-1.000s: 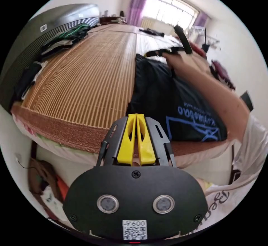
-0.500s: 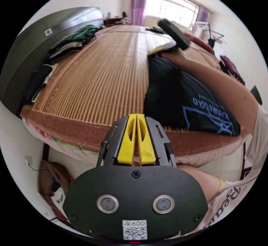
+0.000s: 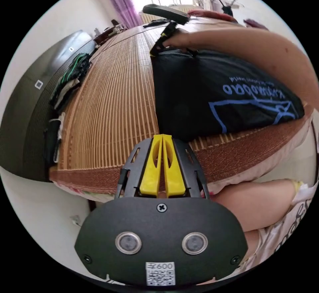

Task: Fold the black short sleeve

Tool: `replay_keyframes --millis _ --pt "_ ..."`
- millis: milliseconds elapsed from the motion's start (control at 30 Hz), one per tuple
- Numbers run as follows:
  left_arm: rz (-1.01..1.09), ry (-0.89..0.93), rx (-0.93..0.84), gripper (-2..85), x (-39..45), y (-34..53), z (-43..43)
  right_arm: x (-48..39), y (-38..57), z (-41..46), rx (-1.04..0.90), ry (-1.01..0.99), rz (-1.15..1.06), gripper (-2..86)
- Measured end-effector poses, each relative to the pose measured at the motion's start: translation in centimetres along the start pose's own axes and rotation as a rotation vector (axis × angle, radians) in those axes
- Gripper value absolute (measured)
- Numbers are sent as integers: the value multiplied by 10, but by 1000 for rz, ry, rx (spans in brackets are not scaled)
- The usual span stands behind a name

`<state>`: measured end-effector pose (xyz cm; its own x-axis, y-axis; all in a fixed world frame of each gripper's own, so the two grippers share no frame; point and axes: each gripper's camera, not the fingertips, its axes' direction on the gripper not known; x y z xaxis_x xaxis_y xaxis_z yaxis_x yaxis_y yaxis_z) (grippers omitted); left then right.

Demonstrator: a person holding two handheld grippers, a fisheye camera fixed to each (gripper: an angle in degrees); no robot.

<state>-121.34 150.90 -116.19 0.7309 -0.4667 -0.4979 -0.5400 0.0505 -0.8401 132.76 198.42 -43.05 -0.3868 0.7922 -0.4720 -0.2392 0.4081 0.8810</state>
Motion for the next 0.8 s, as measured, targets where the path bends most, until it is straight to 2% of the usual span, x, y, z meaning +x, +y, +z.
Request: replay_keyframes --millis 167,233,333,400,433,467,533,567,633,733,800 --pt "1 10 -13 3 2 -10 8 -42 -28 -31 4 159 -79 -9" --pt "-14 27 7 3 -1 -9 11 -37 -39 -48 6 117 -52 -8" --pt "-62 53 35 3 -8 -9 16 -12 -54 -84 42 -52 32 -9" --pt "-122 69 60 2 -13 -9 21 0 -55 -116 132 -204 26 -9" --pt "-140 72 69 2 -15 -9 22 6 -46 -152 273 -236 38 -9" --pt "-173 74 91 3 -16 -7 24 13 -27 -193 468 -223 94 -9" --pt "-180 60 129 3 -16 -5 27 32 8 -247 667 -174 248 -9" --pt "-175 45 146 4 -17 -6 27 55 22 -272 624 -180 395 -9" --pt "-190 44 160 6 -25 -9 28 89 37 -296 422 -237 480 -8" --pt "-252 -96 140 6 -52 -25 26 118 78 -344 184 -235 365 -9" --pt "-281 -102 237 6 -81 -61 18 139 108 -376 102 -178 421 -9"
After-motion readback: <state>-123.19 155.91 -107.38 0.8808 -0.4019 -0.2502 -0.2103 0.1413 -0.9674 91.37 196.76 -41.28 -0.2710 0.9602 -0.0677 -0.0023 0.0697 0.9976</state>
